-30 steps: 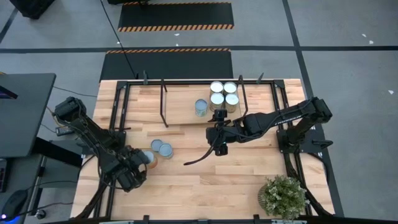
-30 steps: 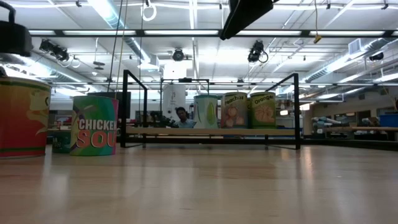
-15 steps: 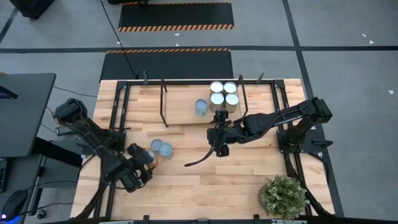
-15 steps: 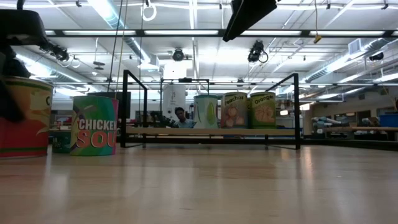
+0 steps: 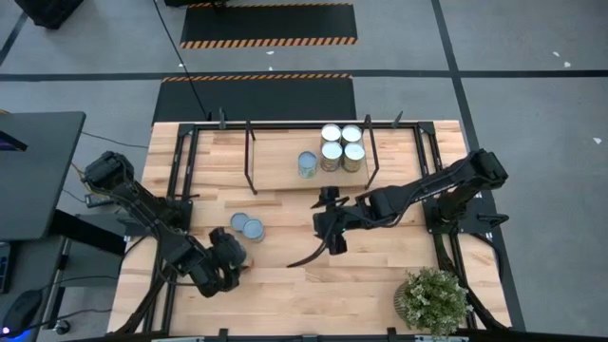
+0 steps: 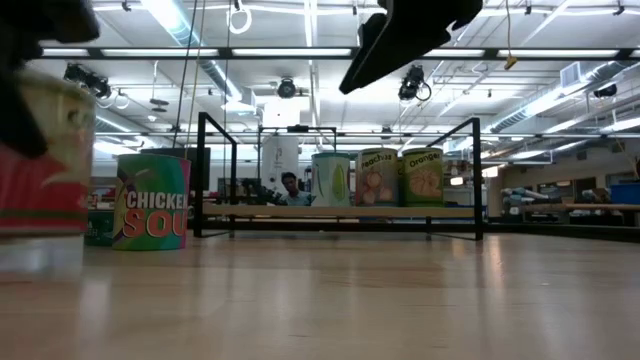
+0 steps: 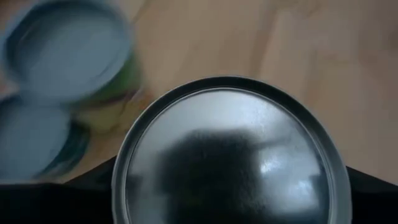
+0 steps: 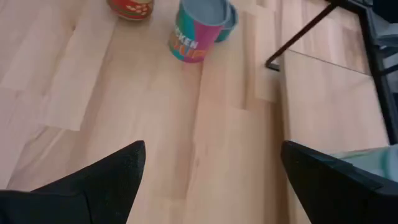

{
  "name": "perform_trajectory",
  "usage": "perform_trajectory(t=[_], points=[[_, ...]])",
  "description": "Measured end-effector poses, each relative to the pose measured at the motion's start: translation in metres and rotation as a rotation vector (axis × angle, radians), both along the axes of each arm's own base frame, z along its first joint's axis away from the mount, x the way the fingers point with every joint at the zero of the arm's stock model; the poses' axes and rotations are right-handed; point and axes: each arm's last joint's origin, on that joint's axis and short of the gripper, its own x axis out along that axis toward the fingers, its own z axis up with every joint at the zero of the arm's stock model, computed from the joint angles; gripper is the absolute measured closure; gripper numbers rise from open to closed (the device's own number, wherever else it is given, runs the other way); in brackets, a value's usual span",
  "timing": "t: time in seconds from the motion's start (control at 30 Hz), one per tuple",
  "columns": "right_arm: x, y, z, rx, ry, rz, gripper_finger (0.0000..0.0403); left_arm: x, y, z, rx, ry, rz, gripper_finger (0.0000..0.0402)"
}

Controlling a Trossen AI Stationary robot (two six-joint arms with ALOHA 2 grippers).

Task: Pick and place cans onto a shelf
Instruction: Put the canned corn on the shelf

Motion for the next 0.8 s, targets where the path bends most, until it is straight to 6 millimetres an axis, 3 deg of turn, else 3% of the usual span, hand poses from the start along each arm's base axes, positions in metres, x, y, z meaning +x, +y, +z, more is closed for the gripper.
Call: perform_trajectory(t=[0.3,0.53,0.63,0.8], points=[[0.000,0.021,-0.024,0.121,-0.170,0.098,0.0021,0.046,0.010,0.025,-0.019,-0.144,-0.063,0.0086],[-0.006,0.020,-0.031,0.104,-0.100,0.095,0.0021,0.089,0.019,0.041,0.060,-0.116,-0.188,0.0087],[-0.009,0.019,-0.034,0.096,-0.051,0.080,0.0021,0.110,0.023,0.037,0.108,-0.087,-0.246,0.0087],[-0.017,0.022,-0.037,0.050,0.007,0.053,0.0021,0.142,0.029,0.011,0.151,-0.044,-0.377,0.0086]])
